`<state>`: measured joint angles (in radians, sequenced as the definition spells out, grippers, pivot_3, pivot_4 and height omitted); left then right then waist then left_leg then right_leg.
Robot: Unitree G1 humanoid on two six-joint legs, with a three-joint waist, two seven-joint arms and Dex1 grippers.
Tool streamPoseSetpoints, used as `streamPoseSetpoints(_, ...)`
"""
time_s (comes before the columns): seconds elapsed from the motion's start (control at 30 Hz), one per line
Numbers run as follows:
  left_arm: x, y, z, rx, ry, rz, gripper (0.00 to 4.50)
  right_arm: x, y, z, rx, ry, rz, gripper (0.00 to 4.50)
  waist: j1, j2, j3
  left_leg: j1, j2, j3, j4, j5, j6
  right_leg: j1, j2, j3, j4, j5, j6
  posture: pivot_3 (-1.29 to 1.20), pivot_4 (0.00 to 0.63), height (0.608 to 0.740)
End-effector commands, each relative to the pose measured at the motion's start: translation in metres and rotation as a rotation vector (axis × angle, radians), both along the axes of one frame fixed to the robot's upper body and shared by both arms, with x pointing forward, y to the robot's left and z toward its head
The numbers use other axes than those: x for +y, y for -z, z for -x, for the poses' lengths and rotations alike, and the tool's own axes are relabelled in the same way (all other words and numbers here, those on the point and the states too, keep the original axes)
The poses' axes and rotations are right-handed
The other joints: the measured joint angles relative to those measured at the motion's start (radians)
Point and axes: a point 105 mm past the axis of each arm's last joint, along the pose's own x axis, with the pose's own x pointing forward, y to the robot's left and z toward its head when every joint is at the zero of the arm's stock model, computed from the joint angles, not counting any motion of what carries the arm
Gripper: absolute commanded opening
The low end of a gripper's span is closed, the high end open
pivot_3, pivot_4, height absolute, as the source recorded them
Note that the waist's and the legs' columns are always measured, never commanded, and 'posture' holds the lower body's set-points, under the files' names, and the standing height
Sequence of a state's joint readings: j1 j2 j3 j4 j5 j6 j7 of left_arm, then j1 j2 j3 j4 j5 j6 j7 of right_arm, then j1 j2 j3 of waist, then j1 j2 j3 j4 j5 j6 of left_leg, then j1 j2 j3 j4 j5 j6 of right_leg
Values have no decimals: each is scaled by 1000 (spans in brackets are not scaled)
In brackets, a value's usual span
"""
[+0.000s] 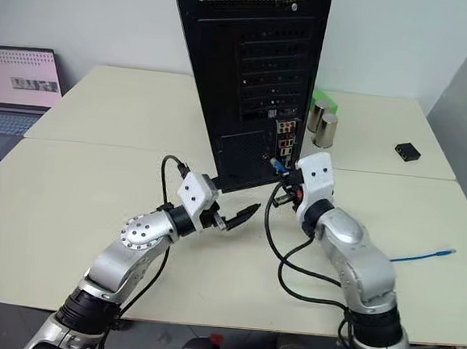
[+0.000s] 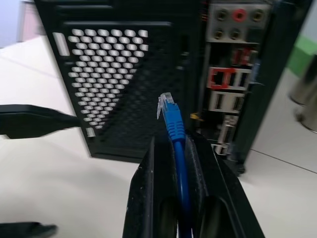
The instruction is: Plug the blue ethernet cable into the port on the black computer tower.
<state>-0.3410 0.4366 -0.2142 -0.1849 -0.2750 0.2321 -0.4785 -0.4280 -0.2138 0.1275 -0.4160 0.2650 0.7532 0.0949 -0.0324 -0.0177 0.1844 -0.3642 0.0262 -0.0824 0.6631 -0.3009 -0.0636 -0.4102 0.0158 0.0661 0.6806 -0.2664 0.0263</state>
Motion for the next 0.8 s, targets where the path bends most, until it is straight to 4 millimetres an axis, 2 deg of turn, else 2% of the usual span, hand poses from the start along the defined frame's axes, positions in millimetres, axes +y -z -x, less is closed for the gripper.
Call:
streamPoseSetpoints(0.03,0,-25,-4,-57,-47,45,4160,-2,-21,-8,-86,102,-39,0,0,0,0,0,0,0,0,0,0,0,0,0,0,0,0,0,150,740)
streamPoseSetpoints(0.33,-3,-32,-8,-61,-90,74,4160,-1,-27,-25,-93,137,-59,0,-1,0,0,0,0,1,0,0,0,0,0,0,0,0,0,0,150,740)
streamPoseSetpoints(0.8,-7,-30,-3,-51,-66,77,4160,6,-28,-30,-92,108,-51,0,-1,0,0,0,0,1,0,0,0,-1,0,1,0,0,0,0,150,740)
